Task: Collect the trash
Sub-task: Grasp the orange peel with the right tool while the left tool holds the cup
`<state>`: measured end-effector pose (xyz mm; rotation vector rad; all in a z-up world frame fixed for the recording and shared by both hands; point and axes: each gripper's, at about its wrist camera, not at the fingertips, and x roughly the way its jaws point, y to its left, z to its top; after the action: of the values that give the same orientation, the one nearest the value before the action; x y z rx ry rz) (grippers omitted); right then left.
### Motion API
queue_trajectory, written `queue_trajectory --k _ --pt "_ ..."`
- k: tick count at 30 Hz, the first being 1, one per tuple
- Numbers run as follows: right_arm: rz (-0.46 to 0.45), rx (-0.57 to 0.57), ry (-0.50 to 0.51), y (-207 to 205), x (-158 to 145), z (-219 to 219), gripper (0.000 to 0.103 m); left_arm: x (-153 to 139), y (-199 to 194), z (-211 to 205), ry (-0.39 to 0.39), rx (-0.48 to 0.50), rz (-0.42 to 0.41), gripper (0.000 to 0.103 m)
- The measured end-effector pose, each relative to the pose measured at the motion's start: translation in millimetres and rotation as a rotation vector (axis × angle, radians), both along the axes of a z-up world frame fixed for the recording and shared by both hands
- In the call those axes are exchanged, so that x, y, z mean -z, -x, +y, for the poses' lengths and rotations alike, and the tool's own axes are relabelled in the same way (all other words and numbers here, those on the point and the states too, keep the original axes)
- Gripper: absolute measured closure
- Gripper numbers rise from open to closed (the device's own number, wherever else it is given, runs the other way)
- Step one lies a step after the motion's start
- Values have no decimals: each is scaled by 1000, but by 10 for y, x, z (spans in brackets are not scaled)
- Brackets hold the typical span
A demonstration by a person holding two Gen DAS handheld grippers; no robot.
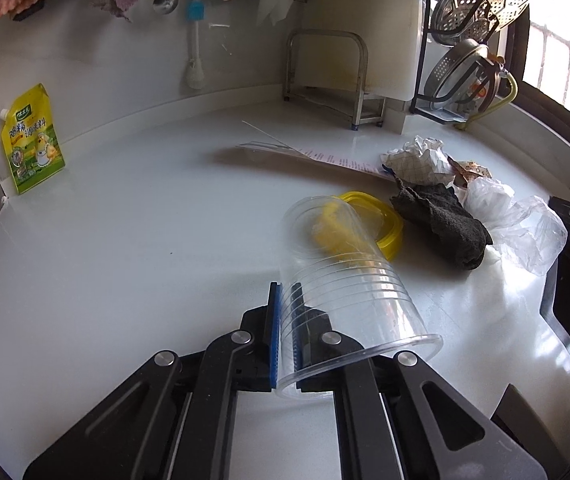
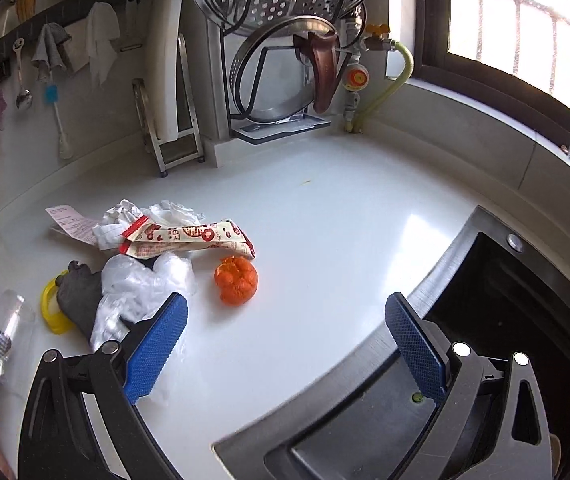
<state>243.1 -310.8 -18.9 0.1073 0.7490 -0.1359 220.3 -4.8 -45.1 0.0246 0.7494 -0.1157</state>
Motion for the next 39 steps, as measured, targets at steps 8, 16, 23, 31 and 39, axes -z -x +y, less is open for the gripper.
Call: queue_trajectory --k 8,16,23,31,39 --pt "73 -30 69 -432 253 113 9 -10 19 -8 2 18 -12 97" --pt "117 -48 88 -606 364 174 11 -13 17 -5 6 25 -13 97" --pt "160 -85 80 -687 464 230 57 -15 26 0 8 20 -18 97" --pt "101 -81 -3 -429 329 111 78 -36 49 31 35 35 -4 97" --pt "15 -39 -36 335 0 47 79 -200 439 39 33 48 -28 97"
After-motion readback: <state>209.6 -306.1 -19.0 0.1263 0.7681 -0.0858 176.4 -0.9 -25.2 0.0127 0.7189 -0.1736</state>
